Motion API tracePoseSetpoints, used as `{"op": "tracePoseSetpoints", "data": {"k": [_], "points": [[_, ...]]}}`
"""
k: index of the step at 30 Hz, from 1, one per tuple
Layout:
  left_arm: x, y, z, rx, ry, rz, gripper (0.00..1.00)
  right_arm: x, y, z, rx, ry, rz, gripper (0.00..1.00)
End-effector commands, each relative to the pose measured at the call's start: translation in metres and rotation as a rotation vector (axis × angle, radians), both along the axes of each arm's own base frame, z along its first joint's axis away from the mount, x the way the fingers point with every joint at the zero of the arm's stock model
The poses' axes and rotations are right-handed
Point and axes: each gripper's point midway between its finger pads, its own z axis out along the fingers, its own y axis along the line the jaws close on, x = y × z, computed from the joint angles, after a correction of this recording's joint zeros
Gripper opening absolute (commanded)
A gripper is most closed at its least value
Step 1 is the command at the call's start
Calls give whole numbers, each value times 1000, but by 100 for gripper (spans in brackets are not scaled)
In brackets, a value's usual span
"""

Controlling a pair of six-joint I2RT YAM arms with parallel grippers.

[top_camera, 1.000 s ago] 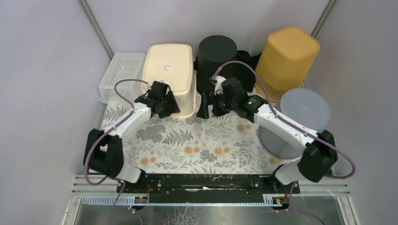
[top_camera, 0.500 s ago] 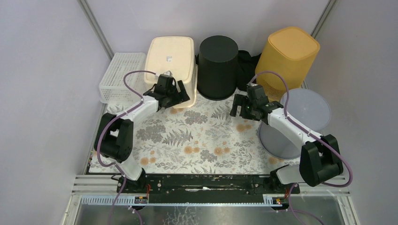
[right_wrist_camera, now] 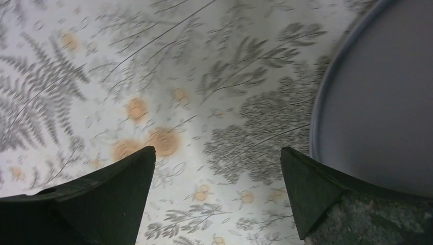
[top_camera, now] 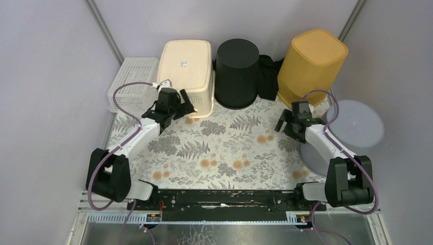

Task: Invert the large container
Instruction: Move the container to the center of the board, then reset both arms

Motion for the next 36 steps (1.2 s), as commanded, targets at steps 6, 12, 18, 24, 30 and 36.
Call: {"op": "tracePoseSetpoints", "data": {"k": [6,12,18,24,30,36], "points": [[1,93,28,129,-179,306,100,48,2,40,107,-261,10,99],[-12,131,23,262,-222,430,100,71,-14,45,-13,-458,33,99],[-15,143,24,358,-370,415,100,64,-43,52,-178,-662,-12,99],[-19,149,-2,420,-406,392,100,64,-64,48,-289,-709,-65,99],[-18,145,-35,440,-435,319,100,64,-85,38,-401,-714,-128,99],[-3,147,-41,485,-429,283,100,53,-99,35,-437,-774,-225,99]]}}
